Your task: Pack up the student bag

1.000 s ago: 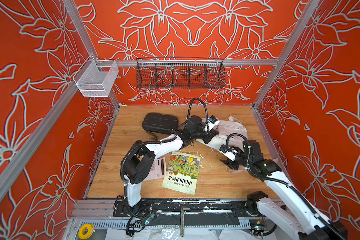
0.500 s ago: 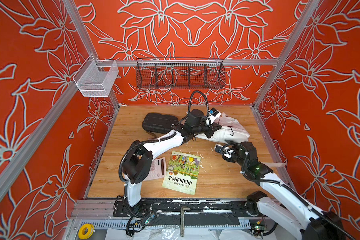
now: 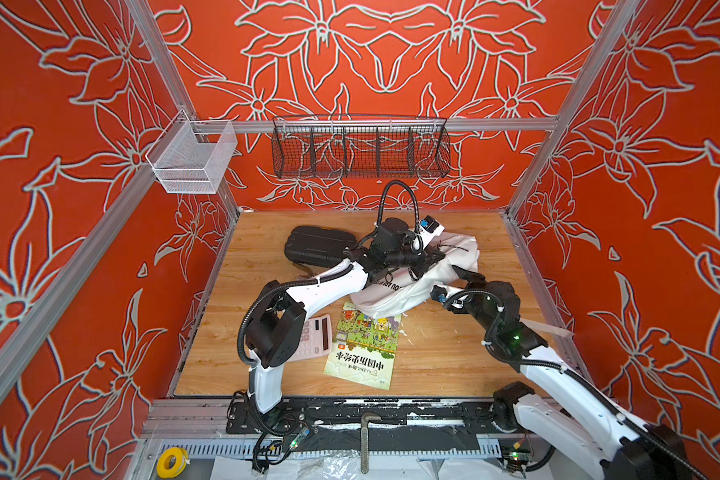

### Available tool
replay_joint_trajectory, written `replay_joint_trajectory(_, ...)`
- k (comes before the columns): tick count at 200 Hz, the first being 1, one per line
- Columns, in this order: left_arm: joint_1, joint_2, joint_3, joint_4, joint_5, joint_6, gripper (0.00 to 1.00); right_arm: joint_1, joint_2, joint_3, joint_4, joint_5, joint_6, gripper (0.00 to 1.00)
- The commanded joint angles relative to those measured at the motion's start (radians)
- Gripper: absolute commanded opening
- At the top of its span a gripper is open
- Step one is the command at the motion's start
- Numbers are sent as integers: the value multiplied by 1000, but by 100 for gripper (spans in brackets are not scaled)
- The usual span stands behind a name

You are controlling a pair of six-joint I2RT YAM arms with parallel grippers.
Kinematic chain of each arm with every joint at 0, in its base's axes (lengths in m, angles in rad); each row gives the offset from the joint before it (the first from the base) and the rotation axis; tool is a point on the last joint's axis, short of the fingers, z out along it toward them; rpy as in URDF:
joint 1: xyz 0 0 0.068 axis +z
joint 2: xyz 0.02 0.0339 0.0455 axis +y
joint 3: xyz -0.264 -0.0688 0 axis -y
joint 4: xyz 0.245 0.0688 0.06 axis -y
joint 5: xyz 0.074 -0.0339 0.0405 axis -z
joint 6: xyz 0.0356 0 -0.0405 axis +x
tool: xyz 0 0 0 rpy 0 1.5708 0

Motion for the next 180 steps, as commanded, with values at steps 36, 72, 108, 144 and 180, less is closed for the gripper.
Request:
replay_joint_trajectory(36, -3, -32, 25, 6, 123, 20, 0, -22, 90, 73, -76, -173, -103, 72)
replay_joint_trajectory(72, -3, -42, 30, -21, 186, 26, 0, -40, 127, 106, -72, -189, -145, 59)
replay_joint_trajectory(108, -3, -47, 38, -47, 217, 17, 0, -41, 139, 94, -23, -144, -96, 18)
replay_joint_trajectory(144, -3, -83, -6, -65, 199, 36, 0, -59, 140, 65, 12, -119, 7, 0)
replay_joint_trajectory(180, -4, -147, -74, -62, 148, 33, 0, -79, 186, 49, 35, -104, 83, 0)
